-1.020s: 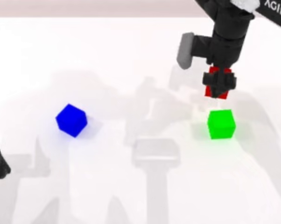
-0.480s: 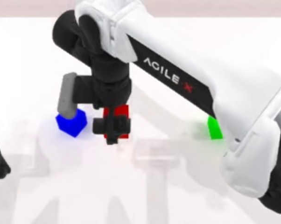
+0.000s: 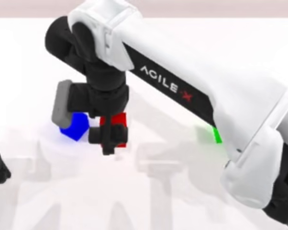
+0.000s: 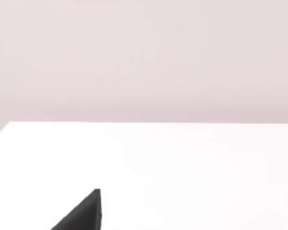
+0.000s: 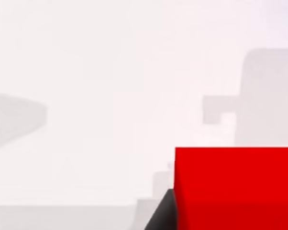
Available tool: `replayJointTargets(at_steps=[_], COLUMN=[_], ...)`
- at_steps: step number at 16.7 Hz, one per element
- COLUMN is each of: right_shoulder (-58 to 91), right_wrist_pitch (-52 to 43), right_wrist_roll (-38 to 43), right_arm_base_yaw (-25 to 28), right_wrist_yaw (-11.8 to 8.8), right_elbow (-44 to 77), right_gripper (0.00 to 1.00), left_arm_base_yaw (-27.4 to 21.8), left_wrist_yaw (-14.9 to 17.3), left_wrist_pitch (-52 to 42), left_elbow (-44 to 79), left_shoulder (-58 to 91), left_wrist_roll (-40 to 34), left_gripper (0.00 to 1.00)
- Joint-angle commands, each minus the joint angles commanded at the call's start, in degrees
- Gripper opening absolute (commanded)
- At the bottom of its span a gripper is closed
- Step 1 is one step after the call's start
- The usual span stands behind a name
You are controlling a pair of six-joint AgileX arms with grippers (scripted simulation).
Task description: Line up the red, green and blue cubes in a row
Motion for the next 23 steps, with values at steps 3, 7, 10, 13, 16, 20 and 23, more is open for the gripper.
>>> replayJointTargets(at_steps=[3,7,10,13,16,20,23], right_shoulder=[-1.6,-4.2,-5.7,-6.1,-6.1,-6.1,-6.1], right_wrist_pitch=[4.8,13.8,19.6,21.2,21.2,21.2,21.2], right_wrist_roll=[0.1,0.2,0.0,0.0,0.0,0.0,0.0], right_arm_base_yaw=[-0.1,-0.1,0.1,0.2,0.2,0.2,0.2], right_wrist_yaw=[0.0,-0.1,-0.1,0.0,0.0,0.0,0.0], right_elbow=[-5.9,-19.1,-26.1,-27.7,-27.7,-27.7,-27.7], right_gripper=[0.0,0.0,0.0,0.0,0.0,0.3,0.53], left_arm_base_yaw=[0.0,0.0,0.0,0.0,0.0,0.0,0.0], left_wrist_yaw=[0.0,0.0,0.0,0.0,0.0,0.0,0.0], left_wrist_pitch=[0.0,0.0,0.0,0.0,0.0,0.0,0.0], left_elbow=[0.0,0.0,0.0,0.0,0.0,0.0,0.0], left_shoulder=[0.0,0.0,0.0,0.0,0.0,0.0,0.0], left_wrist_roll=[0.0,0.0,0.0,0.0,0.0,0.0,0.0], left_gripper=[1.0,1.0,1.0,1.0,1.0,1.0,1.0])
